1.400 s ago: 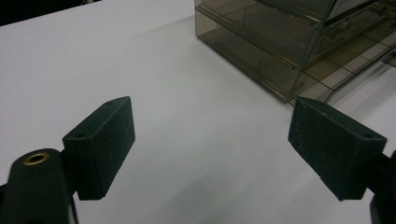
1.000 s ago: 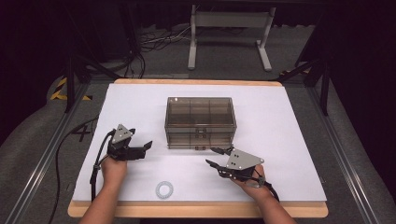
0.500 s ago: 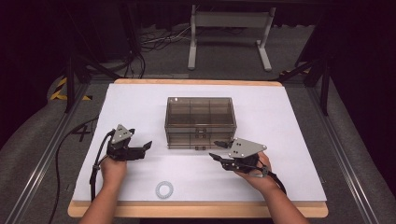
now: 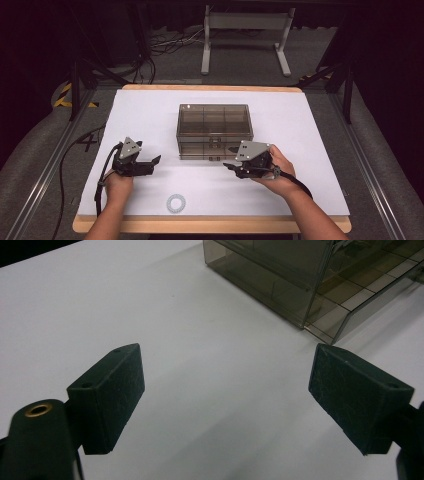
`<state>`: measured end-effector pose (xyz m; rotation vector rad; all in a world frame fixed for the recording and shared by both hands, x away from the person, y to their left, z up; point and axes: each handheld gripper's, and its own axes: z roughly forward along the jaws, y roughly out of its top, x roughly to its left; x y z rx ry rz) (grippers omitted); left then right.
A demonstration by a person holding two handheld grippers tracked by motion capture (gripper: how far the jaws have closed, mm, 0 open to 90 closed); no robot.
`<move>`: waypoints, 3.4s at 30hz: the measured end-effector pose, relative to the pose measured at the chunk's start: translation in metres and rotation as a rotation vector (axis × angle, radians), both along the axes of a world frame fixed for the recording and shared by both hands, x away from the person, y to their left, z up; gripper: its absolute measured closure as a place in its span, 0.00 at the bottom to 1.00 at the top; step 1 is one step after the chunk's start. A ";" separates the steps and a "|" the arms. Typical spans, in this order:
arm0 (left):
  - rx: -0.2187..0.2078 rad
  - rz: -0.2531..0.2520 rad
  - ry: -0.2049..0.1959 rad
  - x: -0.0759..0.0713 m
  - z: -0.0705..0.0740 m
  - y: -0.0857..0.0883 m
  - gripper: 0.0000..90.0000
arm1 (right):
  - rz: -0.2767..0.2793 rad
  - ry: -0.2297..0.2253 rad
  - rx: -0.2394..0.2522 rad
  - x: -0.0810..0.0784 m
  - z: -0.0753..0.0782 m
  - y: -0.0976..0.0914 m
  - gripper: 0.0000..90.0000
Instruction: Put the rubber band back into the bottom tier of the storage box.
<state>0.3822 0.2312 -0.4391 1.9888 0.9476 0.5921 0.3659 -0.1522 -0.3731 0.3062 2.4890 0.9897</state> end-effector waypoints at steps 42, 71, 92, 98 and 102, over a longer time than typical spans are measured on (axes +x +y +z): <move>-0.003 0.005 0.003 -0.002 -0.001 0.002 0.17 | 0.068 0.093 -0.492 0.044 -0.013 0.032 0.69; 0.001 -0.004 0.011 -0.001 -0.002 0.002 0.17 | 0.089 0.132 -0.667 0.066 -0.032 0.035 0.79; 0.003 -0.006 0.010 -0.002 -0.002 0.001 0.17 | 0.109 0.149 -0.704 0.065 -0.035 0.038 0.89; 0.000 -0.002 0.010 -0.002 -0.002 0.002 0.17 | 0.113 0.145 -0.699 0.065 -0.035 0.038 0.89; 0.002 -0.003 0.006 -0.001 -0.002 0.001 0.17 | 0.111 0.156 -0.700 0.063 -0.033 0.037 0.89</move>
